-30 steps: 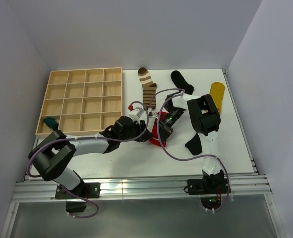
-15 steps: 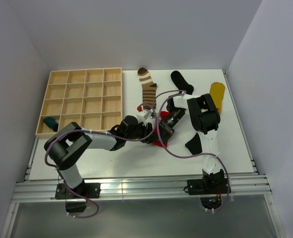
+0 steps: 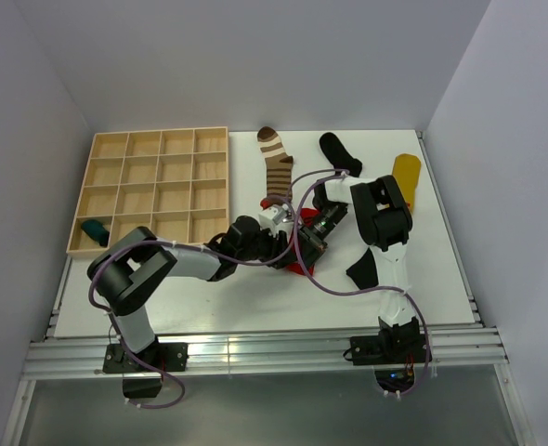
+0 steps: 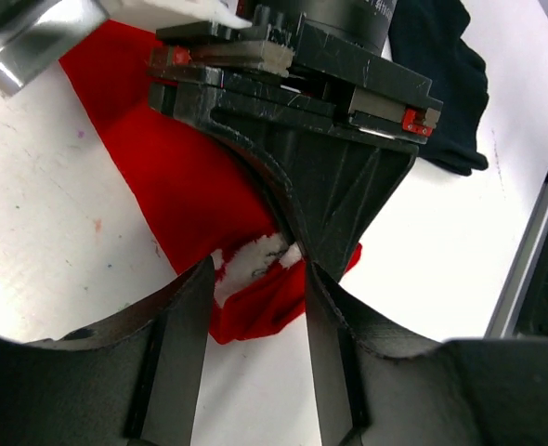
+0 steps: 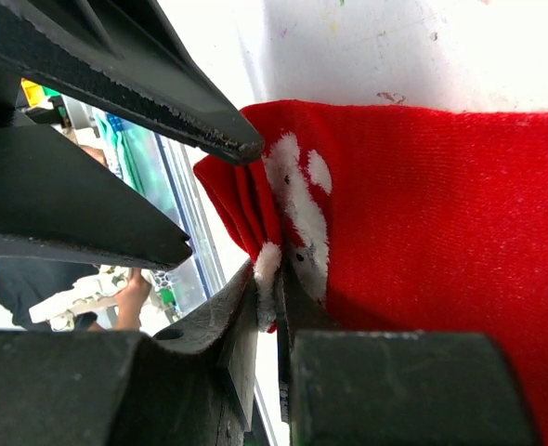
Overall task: Roll the socks
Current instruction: Roll the sock at the center of the board.
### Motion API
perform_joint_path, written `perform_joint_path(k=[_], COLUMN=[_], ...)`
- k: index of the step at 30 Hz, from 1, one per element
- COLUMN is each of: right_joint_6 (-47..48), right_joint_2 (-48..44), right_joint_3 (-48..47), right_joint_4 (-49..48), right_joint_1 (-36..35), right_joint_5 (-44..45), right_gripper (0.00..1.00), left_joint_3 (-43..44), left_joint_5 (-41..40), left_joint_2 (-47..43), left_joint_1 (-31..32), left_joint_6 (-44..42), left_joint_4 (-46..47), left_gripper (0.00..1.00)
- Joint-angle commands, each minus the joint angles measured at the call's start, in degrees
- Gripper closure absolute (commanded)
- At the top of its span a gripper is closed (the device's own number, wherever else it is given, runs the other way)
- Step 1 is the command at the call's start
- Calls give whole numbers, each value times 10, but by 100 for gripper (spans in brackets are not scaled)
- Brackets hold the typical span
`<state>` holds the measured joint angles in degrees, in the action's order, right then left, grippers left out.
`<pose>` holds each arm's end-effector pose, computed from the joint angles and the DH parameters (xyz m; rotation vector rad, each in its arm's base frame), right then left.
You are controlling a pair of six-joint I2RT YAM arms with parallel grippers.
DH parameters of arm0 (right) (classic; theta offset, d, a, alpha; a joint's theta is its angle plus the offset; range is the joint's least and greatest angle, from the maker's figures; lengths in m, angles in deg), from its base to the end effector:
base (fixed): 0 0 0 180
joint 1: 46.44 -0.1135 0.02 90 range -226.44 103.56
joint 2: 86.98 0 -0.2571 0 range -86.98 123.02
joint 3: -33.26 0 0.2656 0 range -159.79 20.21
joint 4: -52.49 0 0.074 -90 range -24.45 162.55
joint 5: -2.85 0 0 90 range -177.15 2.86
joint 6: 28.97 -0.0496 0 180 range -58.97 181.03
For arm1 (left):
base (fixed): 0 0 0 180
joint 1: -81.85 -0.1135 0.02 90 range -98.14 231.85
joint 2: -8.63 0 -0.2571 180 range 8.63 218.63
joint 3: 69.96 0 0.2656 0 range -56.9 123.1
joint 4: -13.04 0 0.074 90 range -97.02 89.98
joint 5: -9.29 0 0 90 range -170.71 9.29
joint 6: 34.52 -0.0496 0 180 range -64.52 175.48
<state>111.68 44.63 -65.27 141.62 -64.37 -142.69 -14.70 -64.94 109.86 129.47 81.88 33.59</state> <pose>0.3289 0.1494 0.0744 1.0941 -2.2790 -1.4660 0.2358 -0.2784 0.1225 0.5852 2.0942 -1.0636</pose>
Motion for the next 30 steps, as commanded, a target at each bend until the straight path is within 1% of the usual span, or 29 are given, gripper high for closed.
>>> perform_joint_path(k=[1, 3, 9, 14, 17, 21, 24, 25, 27, 28, 30], right_joint_6=[9, 9, 2, -2, -6, -13, -31, -45, -61, -70, -102], right_joint_2=[8, 9, 9, 9, 9, 4, -7, -10, -26, -34, -59], right_joint_3=[-1, -2, -3, -1, 0, 0, 6, 7, 17, 23, 41], right_joint_4=[47, 46, 43, 36, 32, 24, 4, -11, -31, -60, -93], right_joint_1=[5, 5, 10, 11, 11, 11, 12, 12, 12, 12, 12], right_joint_5=[-4, -4, -5, -1, 1, 4, 11, 14, 30, 38, 65], right_gripper=[86, 86, 86, 86, 86, 87, 87, 87, 87, 87, 87], left_joint_3=[24, 36, 33, 31, 32, 34, 33, 32, 29, 29, 30], left_joint_5=[-4, 11, 37, 41, 42, 41, 42, 43, 44, 40, 38], left_joint_2=[5, 14, 25, 36, 41, 45, 47, 47, 42, 41, 35], left_joint_1=[3, 3, 2, 2, 3, 2, 3, 3, 3, 3, 3], left_joint_6=[-38, -49, -53, -48, -41, -21, 2, 18, 35, 53, 68], left_joint_4=[-1, -19, -23, -24, -30, -38, -47, -50, -62, -69, -95], left_gripper=[50, 51, 51, 51, 54, 63, 72, 78, 83, 88, 93])
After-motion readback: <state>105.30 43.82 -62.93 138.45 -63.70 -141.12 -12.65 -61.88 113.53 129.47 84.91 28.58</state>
